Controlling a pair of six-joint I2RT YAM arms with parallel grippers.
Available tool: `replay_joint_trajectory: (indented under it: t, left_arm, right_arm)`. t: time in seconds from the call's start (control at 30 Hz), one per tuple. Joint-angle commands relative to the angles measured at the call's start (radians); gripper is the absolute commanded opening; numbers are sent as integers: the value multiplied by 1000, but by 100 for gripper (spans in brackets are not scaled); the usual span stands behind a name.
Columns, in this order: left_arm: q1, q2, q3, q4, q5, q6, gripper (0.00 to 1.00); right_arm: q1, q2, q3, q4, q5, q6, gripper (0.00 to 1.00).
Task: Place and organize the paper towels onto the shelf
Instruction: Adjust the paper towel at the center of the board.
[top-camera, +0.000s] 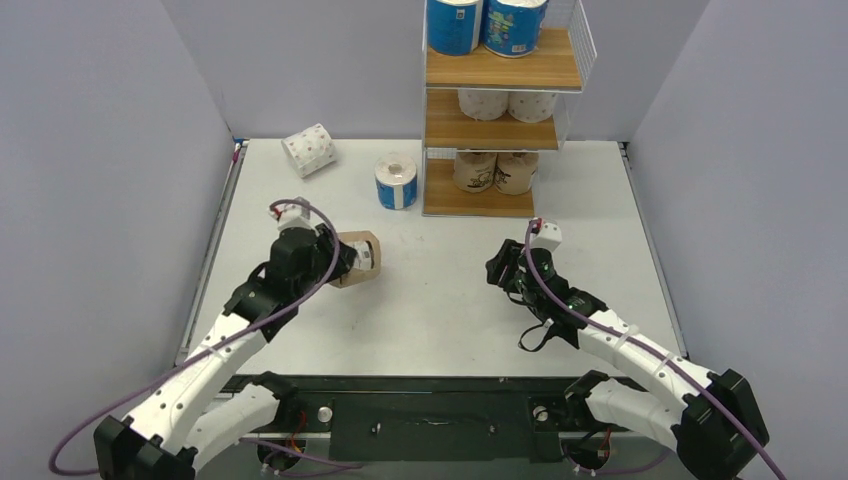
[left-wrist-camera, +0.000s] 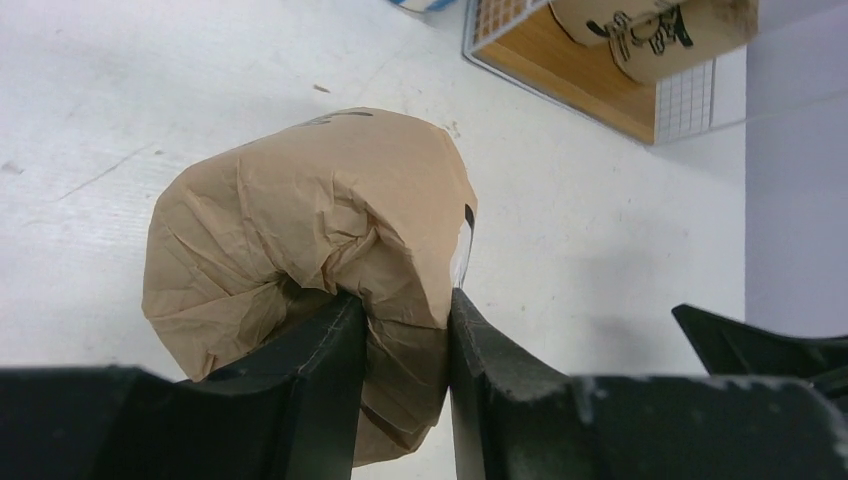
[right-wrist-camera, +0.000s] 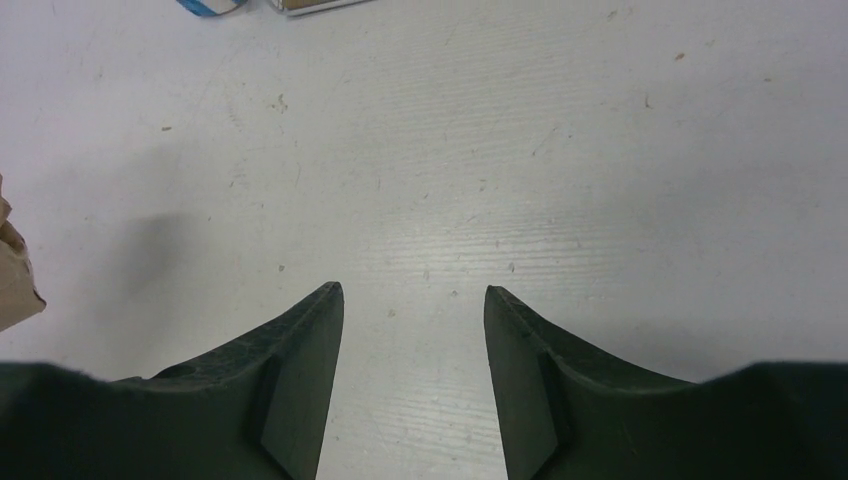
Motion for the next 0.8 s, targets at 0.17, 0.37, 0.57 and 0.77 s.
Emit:
replay_joint_trajectory:
  t: [0.17,0.37,0.57,0.77]
  left_arm:
    - [-277,318,310,-71,-60,216,26]
    - [-411,539,515,-153,-150,312,26]
    - [-475,679,626,-187,-178,355,27]
    - [-506,802,736,-246,-178,396,28]
  right_arm:
    - [0,-80,98,-140,177,-58,50]
    - [-3,-99,96,-184,228,-56,50]
    - [-11,-98,91,-198,257,-57,49]
    - [-13,-98,75,-184,244,-52,49]
